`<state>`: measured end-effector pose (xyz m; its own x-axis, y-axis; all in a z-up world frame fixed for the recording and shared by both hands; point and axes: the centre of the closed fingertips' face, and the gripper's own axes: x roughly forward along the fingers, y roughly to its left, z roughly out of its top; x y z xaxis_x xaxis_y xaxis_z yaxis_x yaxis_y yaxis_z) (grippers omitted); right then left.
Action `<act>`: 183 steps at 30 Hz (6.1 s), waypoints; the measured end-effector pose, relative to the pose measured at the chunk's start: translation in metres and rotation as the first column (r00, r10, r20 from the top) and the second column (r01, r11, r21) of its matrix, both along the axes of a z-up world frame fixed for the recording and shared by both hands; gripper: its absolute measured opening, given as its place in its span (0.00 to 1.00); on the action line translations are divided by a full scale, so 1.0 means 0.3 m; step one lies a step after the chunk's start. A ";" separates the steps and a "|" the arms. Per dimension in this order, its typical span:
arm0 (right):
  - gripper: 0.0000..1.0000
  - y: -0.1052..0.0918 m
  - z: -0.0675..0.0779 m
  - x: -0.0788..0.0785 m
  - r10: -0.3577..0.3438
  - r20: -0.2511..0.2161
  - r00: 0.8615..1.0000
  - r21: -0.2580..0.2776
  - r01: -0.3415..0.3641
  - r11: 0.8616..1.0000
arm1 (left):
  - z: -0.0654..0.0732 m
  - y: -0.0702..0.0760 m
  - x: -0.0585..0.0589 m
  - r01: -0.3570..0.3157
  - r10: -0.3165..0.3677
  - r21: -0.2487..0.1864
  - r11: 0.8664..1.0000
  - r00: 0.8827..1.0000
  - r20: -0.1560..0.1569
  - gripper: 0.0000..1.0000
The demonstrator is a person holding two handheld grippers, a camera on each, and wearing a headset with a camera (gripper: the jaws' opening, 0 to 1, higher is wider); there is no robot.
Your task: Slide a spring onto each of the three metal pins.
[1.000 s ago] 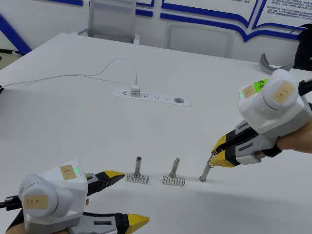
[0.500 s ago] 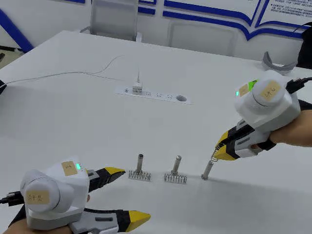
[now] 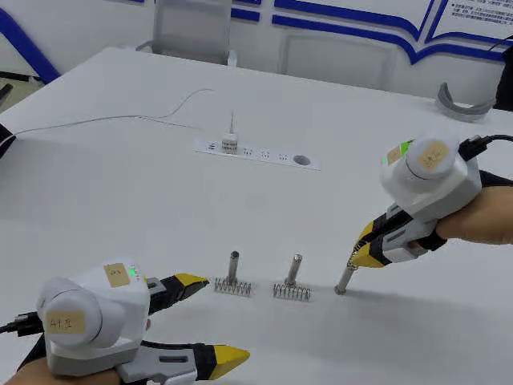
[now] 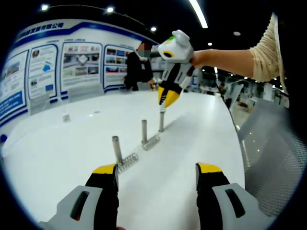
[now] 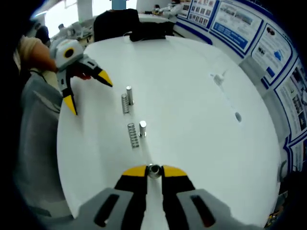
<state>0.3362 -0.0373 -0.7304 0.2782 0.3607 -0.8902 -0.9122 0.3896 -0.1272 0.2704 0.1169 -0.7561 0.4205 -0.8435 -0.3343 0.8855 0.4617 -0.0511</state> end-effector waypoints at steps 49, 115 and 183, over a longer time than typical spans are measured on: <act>0.18 -0.005 -0.173 0.008 -0.058 -0.077 0.995 -0.012 0.057 0.998 | -0.009 0.006 0.001 -0.005 0.005 0.002 1.000 1.000 -0.008 0.66; 0.12 0.200 -0.255 -0.063 0.163 -0.077 0.984 -0.041 -0.166 0.985 | -0.002 0.004 -0.002 -0.001 0.001 0.007 1.000 1.000 -0.003 0.63; 0.12 0.391 -0.075 -0.285 0.425 -0.069 0.903 0.034 -0.423 0.905 | 0.040 -0.119 -0.058 0.166 -0.169 0.041 0.985 0.978 0.122 0.12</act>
<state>0.2507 0.0801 -0.7527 0.0304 0.4458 -0.8946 -0.9981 -0.0344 -0.0511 0.2528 0.0813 -0.7442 0.3139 -0.8957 -0.3149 0.9490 0.3059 0.0759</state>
